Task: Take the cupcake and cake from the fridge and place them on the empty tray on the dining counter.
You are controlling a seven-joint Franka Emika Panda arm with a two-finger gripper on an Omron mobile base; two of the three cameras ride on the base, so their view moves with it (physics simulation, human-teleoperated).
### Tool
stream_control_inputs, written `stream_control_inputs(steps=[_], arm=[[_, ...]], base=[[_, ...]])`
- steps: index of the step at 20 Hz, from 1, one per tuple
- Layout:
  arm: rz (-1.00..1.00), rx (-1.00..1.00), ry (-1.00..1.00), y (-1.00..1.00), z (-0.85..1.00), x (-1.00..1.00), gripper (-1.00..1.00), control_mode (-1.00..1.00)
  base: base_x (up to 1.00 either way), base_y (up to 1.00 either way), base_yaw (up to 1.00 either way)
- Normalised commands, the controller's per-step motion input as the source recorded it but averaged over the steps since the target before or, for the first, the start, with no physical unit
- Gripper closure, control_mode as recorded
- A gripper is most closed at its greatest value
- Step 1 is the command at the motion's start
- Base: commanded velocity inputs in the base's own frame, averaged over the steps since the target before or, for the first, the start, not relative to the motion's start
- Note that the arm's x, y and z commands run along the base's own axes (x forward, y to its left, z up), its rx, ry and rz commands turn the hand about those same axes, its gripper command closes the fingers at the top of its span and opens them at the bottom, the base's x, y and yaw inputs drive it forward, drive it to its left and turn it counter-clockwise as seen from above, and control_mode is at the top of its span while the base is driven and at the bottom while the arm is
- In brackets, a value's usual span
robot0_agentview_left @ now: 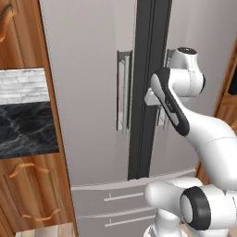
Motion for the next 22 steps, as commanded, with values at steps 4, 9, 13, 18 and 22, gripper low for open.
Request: stream_control_inputs(steps=[4, 9, 13, 18, 22], arm=[[0.0, 0.0, -0.11, 0.0, 0.0, -0.54, -1.0, -1.0], [0.0, 0.0, -0.41, 0.0, 0.0, -0.84, -1.0, -1.0], [0.0, 0.0, -0.33, 0.0, 0.0, -0.5, -1.0, -1.0], [0.0, 0.0, -0.2, 0.0, 0.0, -0.36, -1.0, -1.0], [0.0, 0.0, -0.05, 0.0, 0.0, -0.12, -1.0, 1.0]], base=[[0.0, 0.0, 0.0], [0.0, 0.0, 0.0], [0.0, 0.0, 0.0], [0.0, 0.0, 0.0], [-0.21, 0.0, 0.0]])
